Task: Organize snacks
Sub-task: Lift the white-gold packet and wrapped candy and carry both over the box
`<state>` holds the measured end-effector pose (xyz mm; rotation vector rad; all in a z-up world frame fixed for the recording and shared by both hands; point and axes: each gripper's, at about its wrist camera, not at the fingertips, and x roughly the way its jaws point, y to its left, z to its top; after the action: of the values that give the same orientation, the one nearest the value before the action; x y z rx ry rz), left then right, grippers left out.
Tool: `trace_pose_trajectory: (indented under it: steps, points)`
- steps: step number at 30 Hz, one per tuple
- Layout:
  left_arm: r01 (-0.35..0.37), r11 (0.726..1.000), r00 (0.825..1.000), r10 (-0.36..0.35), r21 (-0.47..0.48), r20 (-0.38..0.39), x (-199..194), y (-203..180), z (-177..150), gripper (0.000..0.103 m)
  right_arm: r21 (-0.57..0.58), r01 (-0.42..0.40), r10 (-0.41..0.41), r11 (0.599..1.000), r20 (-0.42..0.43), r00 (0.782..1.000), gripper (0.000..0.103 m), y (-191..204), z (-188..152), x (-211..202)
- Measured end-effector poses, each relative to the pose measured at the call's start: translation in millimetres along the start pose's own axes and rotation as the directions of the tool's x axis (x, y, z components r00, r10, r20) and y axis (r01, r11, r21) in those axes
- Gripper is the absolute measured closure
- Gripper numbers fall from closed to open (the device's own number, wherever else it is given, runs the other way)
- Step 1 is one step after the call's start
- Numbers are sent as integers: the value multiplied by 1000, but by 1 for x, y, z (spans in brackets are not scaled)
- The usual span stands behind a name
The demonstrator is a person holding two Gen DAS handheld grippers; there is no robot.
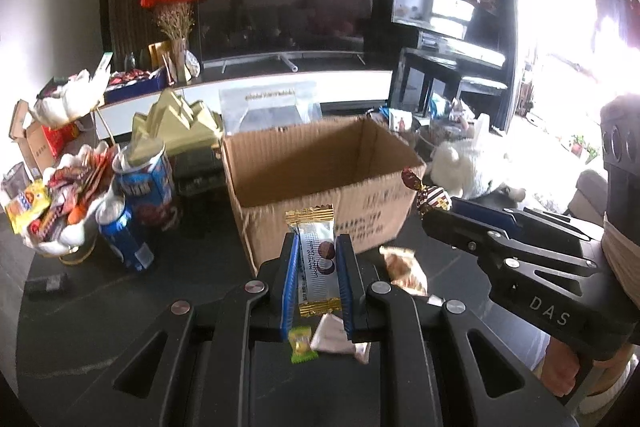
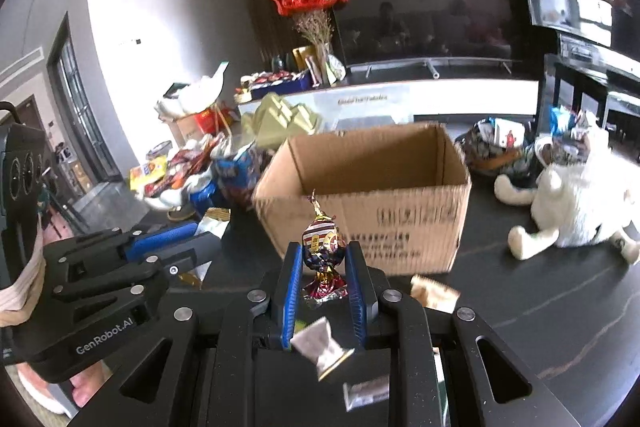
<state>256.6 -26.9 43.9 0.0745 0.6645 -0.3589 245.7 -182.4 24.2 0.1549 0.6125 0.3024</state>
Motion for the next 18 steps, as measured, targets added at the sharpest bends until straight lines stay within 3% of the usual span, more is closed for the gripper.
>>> trace_pose_trajectory:
  steps: [18]
  points:
    - [-10, 1000, 1000, 9, 12, 15, 45, 14, 61, 84, -23, 25, -25, 999, 8, 1000, 80, -23, 59, 38]
